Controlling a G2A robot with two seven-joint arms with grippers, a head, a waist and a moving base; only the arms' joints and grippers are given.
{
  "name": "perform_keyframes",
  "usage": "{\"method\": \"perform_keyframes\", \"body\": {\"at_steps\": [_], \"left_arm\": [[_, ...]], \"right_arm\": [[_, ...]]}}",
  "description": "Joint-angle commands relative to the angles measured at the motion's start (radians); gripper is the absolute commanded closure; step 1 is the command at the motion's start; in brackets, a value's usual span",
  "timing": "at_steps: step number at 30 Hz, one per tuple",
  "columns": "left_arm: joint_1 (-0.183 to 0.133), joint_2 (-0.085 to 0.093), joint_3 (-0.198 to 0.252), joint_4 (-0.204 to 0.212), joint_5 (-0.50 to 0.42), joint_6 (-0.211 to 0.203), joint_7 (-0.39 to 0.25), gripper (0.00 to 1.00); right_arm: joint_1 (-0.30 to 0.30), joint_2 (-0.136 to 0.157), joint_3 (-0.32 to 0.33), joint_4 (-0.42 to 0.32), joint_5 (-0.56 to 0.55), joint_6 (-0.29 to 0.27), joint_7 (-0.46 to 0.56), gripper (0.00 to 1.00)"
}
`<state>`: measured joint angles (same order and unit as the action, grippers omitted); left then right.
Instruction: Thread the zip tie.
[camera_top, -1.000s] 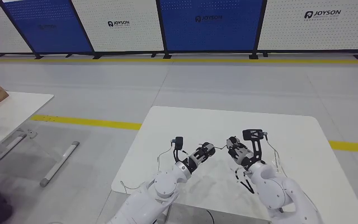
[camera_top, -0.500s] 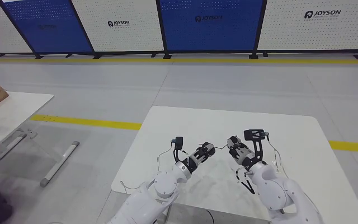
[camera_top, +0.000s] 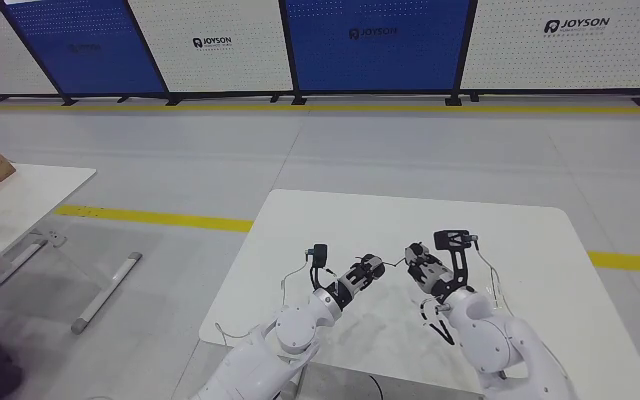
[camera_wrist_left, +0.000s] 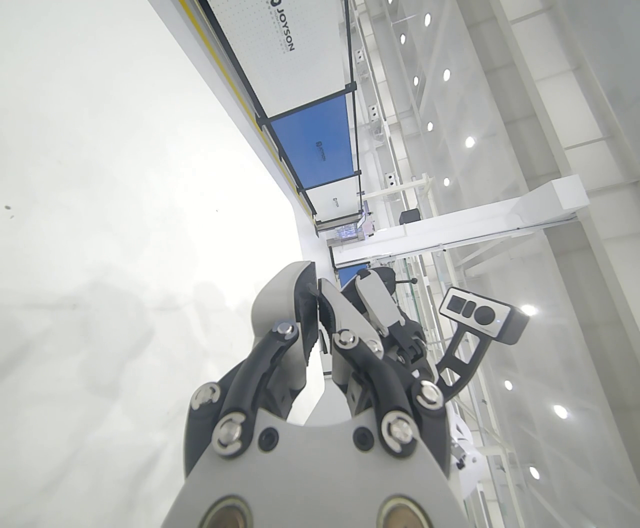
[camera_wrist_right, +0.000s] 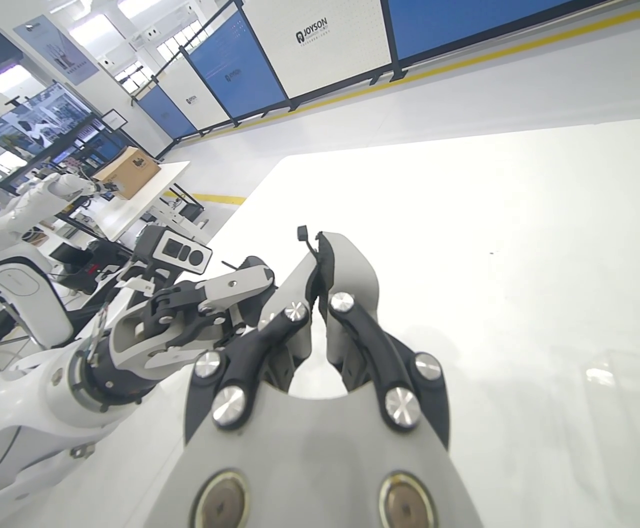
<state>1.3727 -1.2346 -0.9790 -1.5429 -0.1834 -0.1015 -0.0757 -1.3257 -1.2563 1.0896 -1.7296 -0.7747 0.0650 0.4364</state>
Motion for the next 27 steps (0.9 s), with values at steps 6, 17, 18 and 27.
{"method": "perform_keyframes", "body": {"at_steps": [6,17,18,27], "left_arm": [[0.0,0.0,0.0,0.0,0.0,0.0,0.0,1.0],[0.0,0.0,0.0,0.0,0.0,0.0,0.0,1.0],[0.0,0.0,0.0,0.0,0.0,0.0,0.0,1.0],[0.0,0.0,0.0,0.0,0.0,0.0,0.0,1.0]], "right_arm": [[-0.014,0.001,0.012,-0.014,-0.005,-0.002,-0.006,1.0],[-0.019,-0.001,0.013,-0.02,-0.009,-0.003,0.003,1.0],[-0.017,-0.002,0.012,-0.018,-0.01,-0.001,0.005,1.0],[0.001,-0.007,0.0,0.0,-0.008,0.004,0.017,1.0]]}}
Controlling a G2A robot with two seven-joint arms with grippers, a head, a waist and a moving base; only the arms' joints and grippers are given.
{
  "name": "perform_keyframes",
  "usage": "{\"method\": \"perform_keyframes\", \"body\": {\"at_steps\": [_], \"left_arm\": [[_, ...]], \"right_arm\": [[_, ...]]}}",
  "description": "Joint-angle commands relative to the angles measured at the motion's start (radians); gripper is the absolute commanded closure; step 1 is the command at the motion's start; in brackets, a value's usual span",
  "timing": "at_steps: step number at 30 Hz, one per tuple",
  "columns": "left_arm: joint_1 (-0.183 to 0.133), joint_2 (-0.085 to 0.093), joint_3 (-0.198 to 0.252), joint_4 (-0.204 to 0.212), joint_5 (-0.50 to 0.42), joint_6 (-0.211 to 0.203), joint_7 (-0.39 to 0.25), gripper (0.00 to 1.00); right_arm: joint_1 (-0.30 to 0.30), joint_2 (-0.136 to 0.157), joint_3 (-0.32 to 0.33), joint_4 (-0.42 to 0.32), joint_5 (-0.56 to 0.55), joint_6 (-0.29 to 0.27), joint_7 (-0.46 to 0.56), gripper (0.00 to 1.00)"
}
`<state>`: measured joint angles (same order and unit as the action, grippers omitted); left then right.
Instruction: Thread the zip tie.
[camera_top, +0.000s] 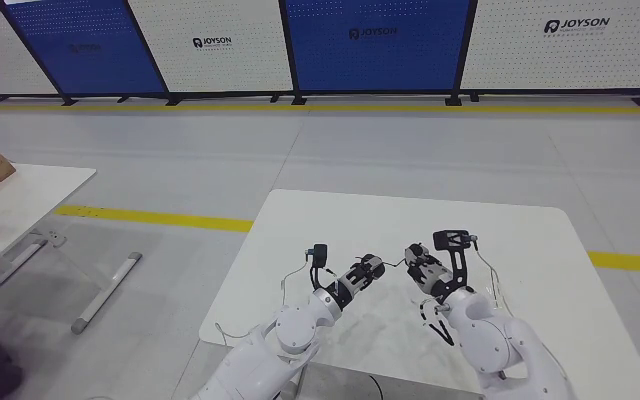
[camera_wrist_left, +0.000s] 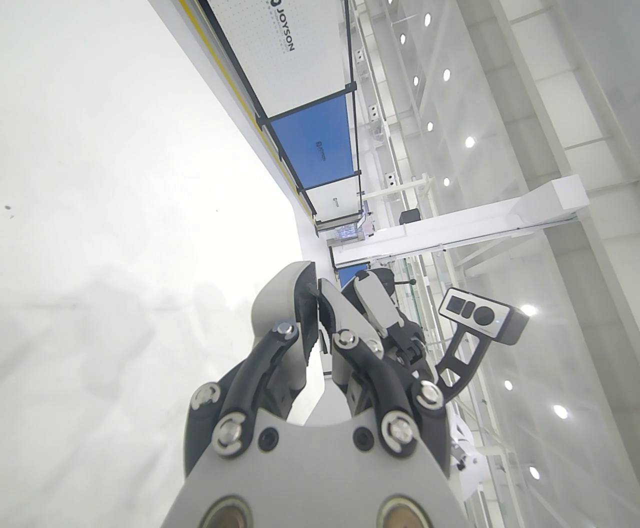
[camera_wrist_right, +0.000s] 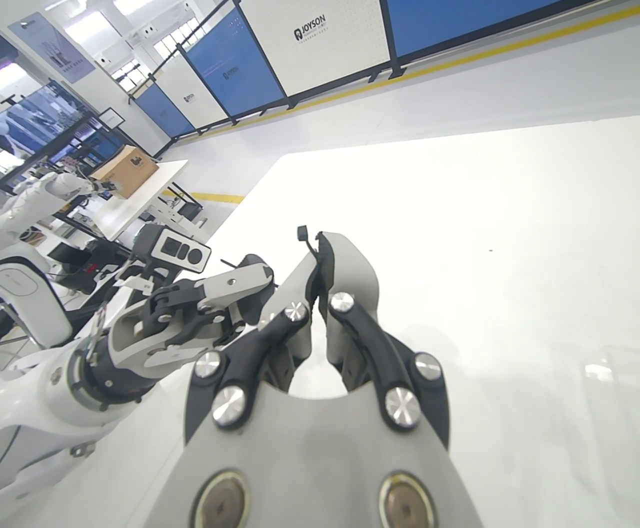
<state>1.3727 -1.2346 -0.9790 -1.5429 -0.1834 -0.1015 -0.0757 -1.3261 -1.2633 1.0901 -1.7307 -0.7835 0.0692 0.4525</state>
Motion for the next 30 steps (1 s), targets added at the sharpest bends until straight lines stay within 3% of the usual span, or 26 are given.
{"method": "perform_keyframes", "body": {"at_steps": [1,19,30], "left_arm": [[0.0,0.0,0.0,0.0,0.0,0.0,0.0,1.0],[0.001,0.0,0.001,-0.001,-0.002,0.0,0.0,1.0],[-0.003,-0.01,-0.024,0.014,-0.174,-0.016,-0.052,1.0]], "right_arm": [[0.003,-0.001,-0.002,0.002,0.001,-0.001,0.001,1.0],[0.03,-0.013,-0.015,0.08,0.051,-0.039,-0.021,1.0],[-0.027,-0.008,0.033,0.044,0.083,-0.101,-0.116,1.0]]}}
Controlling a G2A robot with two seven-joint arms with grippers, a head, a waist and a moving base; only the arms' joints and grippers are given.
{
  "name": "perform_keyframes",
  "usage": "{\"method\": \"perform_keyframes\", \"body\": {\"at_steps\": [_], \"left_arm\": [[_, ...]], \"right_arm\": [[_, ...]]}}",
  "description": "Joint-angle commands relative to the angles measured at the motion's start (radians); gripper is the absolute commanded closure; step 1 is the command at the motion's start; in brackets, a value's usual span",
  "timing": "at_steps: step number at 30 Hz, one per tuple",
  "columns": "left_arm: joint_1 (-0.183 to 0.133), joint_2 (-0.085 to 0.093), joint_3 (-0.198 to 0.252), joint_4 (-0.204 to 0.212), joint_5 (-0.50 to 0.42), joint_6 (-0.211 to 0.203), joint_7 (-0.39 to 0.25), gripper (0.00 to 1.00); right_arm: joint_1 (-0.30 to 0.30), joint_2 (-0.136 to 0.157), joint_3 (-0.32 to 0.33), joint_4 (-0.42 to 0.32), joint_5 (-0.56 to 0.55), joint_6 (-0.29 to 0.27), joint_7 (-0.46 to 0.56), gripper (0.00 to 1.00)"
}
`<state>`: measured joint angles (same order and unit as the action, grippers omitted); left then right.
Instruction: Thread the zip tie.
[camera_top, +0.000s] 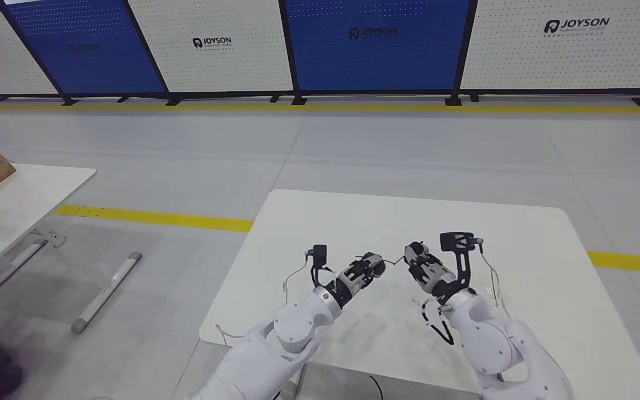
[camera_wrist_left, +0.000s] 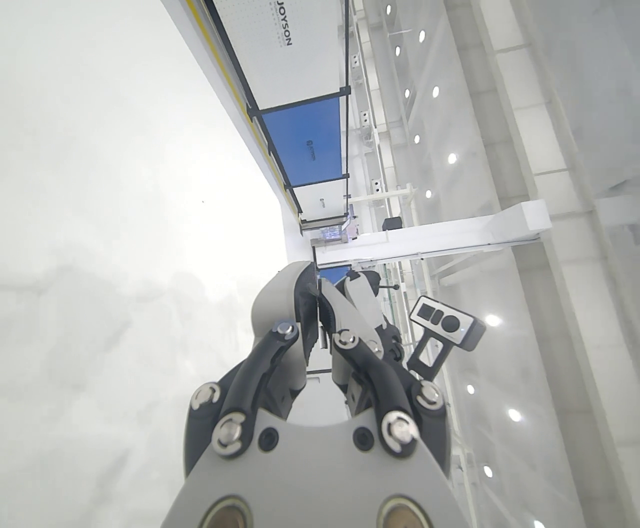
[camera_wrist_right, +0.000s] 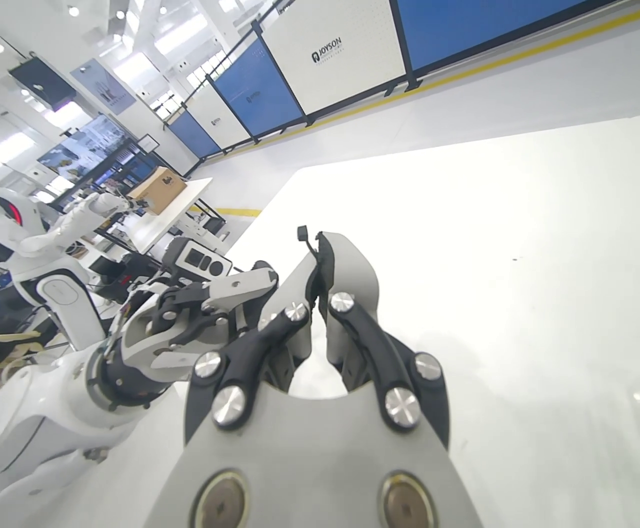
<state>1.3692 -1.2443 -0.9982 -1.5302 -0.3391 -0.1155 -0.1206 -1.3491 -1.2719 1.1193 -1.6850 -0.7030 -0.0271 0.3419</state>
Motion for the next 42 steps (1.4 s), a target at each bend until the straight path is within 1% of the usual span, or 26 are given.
{"method": "perform_keyframes", "body": {"at_steps": [1,5,9,12,16,17,19,22,30,35,42], "left_arm": [[0.001,0.0,-0.01,0.002,-0.04,-0.005,-0.02,1.0],[0.004,-0.001,-0.024,0.007,-0.098,-0.012,-0.055,1.0],[0.007,0.0,-0.026,0.007,-0.101,-0.012,-0.074,1.0],[0.008,-0.001,-0.023,0.005,-0.095,-0.012,-0.078,1.0],[0.011,-0.001,-0.022,0.002,-0.07,-0.018,-0.063,1.0],[0.011,-0.001,-0.023,0.002,-0.055,-0.02,-0.053,1.0],[0.013,0.0,-0.017,0.0,0.003,-0.014,-0.023,1.0],[0.013,0.0,-0.017,0.0,0.003,-0.014,-0.023,1.0],[0.013,0.0,-0.017,0.0,0.003,-0.014,-0.023,1.0],[0.013,0.0,-0.017,0.0,0.003,-0.014,-0.023,1.0],[0.013,0.0,-0.017,0.0,0.003,-0.014,-0.023,1.0]], "right_arm": [[-0.009,0.001,0.009,-0.005,0.008,-0.012,-0.014,1.0],[-0.02,0.003,0.021,-0.011,0.013,-0.028,-0.021,1.0],[-0.02,0.003,0.023,-0.011,0.011,-0.031,-0.013,1.0],[-0.016,0.002,0.02,-0.007,0.011,-0.032,-0.008,1.0],[-0.013,0.002,0.022,-0.009,0.008,-0.029,-0.009,1.0],[-0.015,0.002,0.025,-0.012,0.008,-0.028,-0.012,1.0],[-0.023,0.004,0.036,-0.023,0.007,-0.027,-0.015,1.0],[-0.036,0.007,0.051,-0.04,0.0,-0.023,-0.008,1.0],[-0.037,0.007,0.051,-0.041,0.0,-0.022,-0.005,1.0],[-0.04,0.006,0.039,-0.046,-0.022,-0.016,-0.017,1.0],[-0.042,0.005,0.036,-0.055,-0.028,-0.022,-0.012,1.0]]}}
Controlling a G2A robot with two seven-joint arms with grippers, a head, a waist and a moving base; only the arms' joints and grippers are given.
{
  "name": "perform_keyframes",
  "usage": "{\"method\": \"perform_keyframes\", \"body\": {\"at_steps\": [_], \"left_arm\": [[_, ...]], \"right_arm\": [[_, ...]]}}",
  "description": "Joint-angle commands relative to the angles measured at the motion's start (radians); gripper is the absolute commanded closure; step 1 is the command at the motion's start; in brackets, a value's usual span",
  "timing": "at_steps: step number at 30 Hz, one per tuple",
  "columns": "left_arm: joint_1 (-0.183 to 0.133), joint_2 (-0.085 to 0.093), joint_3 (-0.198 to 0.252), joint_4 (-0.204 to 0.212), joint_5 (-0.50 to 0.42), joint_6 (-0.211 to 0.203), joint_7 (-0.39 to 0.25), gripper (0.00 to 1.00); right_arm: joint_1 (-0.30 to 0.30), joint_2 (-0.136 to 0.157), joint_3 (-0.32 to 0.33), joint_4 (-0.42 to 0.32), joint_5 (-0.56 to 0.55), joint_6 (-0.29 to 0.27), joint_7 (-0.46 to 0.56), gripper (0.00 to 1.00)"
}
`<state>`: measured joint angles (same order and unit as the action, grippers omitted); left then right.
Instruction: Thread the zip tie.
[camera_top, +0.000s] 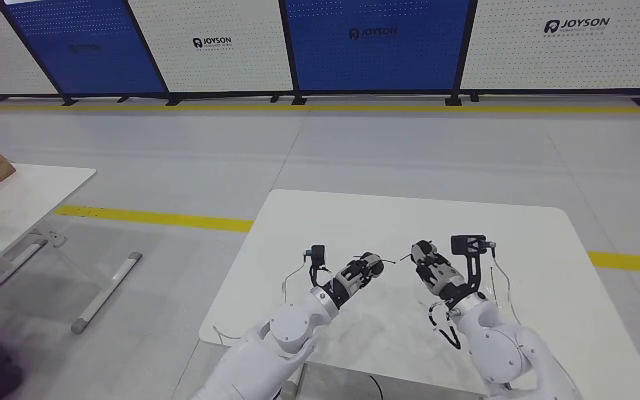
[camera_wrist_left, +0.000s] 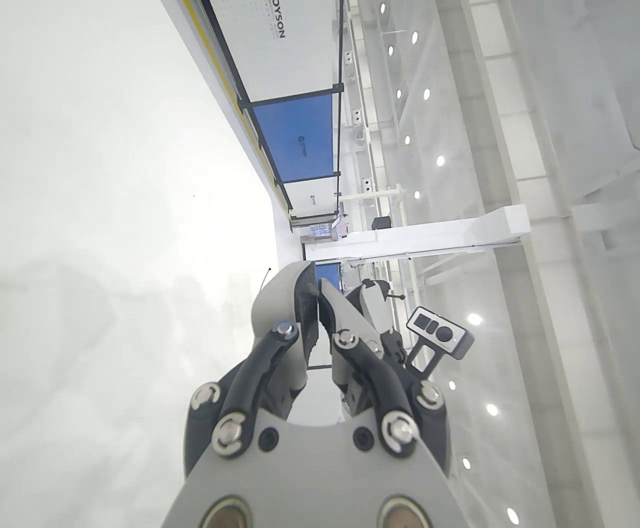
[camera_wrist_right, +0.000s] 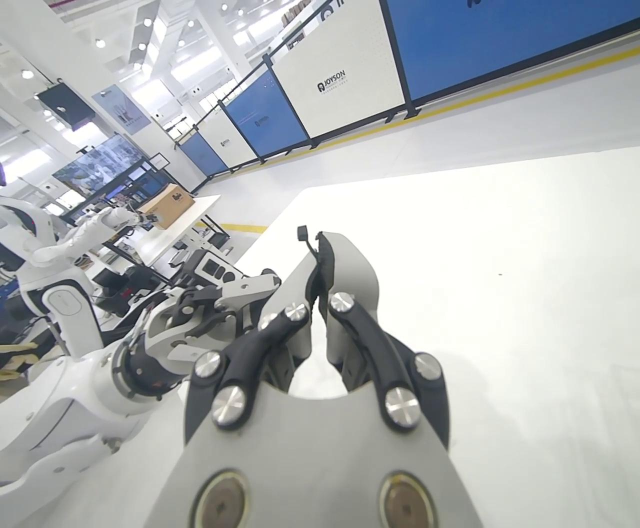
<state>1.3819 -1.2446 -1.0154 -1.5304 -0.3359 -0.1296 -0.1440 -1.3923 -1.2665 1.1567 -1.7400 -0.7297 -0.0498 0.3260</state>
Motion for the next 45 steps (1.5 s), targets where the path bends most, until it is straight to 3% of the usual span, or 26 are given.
{"method": "perform_keyframes", "body": {"at_steps": [1,13,45], "left_arm": [[0.0,0.0,0.0,0.0,0.0,0.0,0.0,1.0],[0.0,0.0,0.0,0.0,0.0,0.0,0.0,1.0],[0.0,0.0,0.0,0.0,0.0,0.0,0.0,1.0]], "right_arm": [[0.003,0.0,-0.003,0.002,-0.003,0.002,0.007,1.0],[0.035,-0.006,-0.021,0.031,-0.001,0.013,0.031,1.0],[0.051,-0.01,-0.03,0.051,-0.004,0.008,0.049,1.0]]}}
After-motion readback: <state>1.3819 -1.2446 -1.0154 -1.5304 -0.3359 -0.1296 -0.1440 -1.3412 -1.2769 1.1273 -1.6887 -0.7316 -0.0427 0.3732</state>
